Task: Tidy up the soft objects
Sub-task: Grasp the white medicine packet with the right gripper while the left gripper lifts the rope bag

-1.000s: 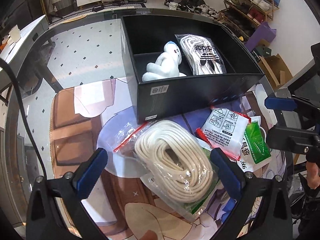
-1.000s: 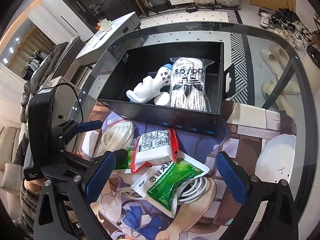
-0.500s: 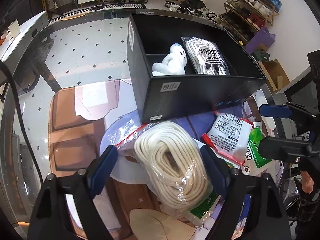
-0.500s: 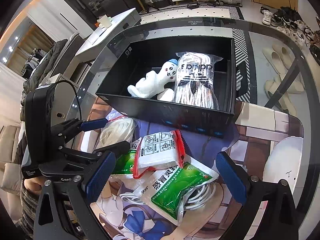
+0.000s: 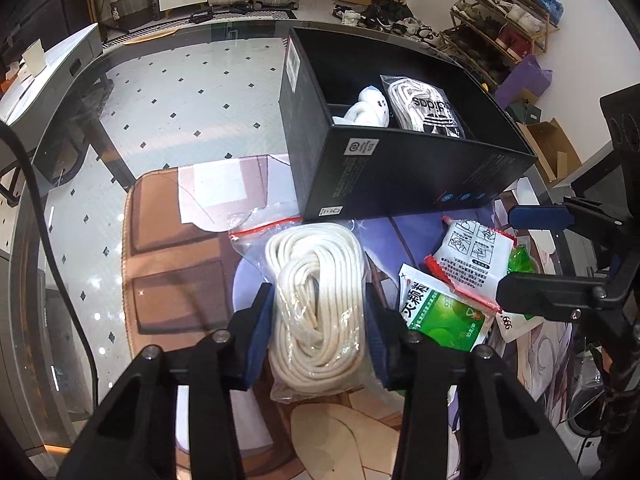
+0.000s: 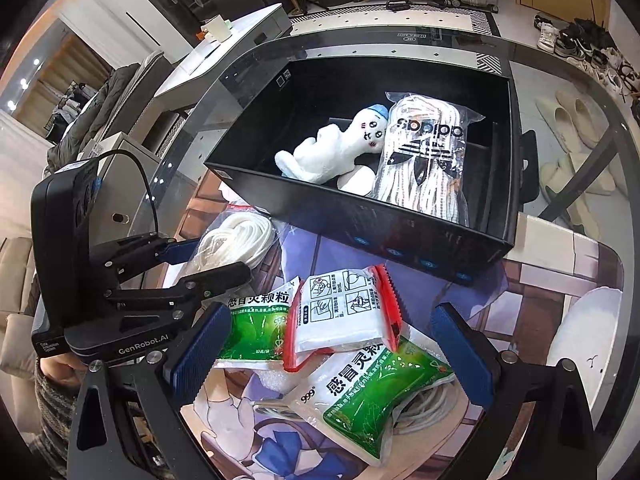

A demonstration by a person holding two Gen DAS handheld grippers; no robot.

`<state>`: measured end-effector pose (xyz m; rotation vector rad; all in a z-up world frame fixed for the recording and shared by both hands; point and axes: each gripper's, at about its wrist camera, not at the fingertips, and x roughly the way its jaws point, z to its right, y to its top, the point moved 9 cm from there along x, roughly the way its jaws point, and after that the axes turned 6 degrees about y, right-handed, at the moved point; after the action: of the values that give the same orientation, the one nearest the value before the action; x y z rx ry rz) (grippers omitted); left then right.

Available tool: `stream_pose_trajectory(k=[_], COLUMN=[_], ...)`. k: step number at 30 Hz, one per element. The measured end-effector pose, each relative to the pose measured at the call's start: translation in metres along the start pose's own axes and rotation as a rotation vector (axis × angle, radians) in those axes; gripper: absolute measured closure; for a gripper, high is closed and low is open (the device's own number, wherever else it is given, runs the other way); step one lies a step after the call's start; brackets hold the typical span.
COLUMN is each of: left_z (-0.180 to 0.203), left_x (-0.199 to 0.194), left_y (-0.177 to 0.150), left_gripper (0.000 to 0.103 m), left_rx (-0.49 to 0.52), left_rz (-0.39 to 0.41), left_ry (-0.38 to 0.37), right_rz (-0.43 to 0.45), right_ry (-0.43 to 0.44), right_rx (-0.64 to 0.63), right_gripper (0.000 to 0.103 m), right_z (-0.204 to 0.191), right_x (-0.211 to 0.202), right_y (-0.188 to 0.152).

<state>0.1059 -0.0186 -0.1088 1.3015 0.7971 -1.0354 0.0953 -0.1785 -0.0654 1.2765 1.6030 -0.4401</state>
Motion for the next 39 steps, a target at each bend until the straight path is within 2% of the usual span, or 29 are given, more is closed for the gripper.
stream_pose_trajectory(k=[5, 14, 17, 19, 21, 22, 26, 33, 39], left_z=[-0.002, -0.004, -0.003, -0.001, -0.001, -0.001, -0.001, -0.003, -0.003], left_x=[-0.003, -0.005, -0.005, -0.005, -0.005, -0.005, -0.006, -0.007, -0.014], left_y=[-0.004, -0.008, -0.009, -0.009, -0.008, -0.008, -0.009, -0.009, -0.008], left_gripper=[0.067, 0.068, 0.068, 0.068, 0.069, 0.069, 0.069, 0.069, 0.070], left_rx=[0.007, 0.006, 0.008, 0.009, 0.007, 0.007, 0.013, 0.015, 0.009], left_rz=[-0.002, -0.001, 0.003, 0.004, 0.006, 0.007, 0.008, 0.007, 0.018], left_ry=[0.004, 0.013, 0.015, 0.016, 0.013, 0.013, 0.019, 0.028, 0.027], right_rz=[-0.021, -0.063, -0.094, -0.108, -0.114, -0.112, -0.107, -0.070, -0.043], right_ry=[-0.030, -0.087, -0.106, -0.110, -0.092, -0.090, -0.084, -0.073, -0.052], right_rx=[-0.025, -0.037, -0.041, -0.037, -0.017, -0.012, -0.008, -0.006, -0.008], right_gripper=[0.001, 0.002, 0.007, 0.023, 0.026, 0.032, 0.044, 0.050, 0.051], right_z=[-0.002, -0.001, -0.002, -0.001, 0.001, 0.000, -0.001, -0.008, -0.021], right_x=[0.011, 0.032, 0.041, 0.047, 0.052, 0.052, 0.054, 0.047, 0.040], right_y=[0.006, 0.012, 0.009, 0.008, 0.010, 0.009, 0.008, 0.011, 0.015])
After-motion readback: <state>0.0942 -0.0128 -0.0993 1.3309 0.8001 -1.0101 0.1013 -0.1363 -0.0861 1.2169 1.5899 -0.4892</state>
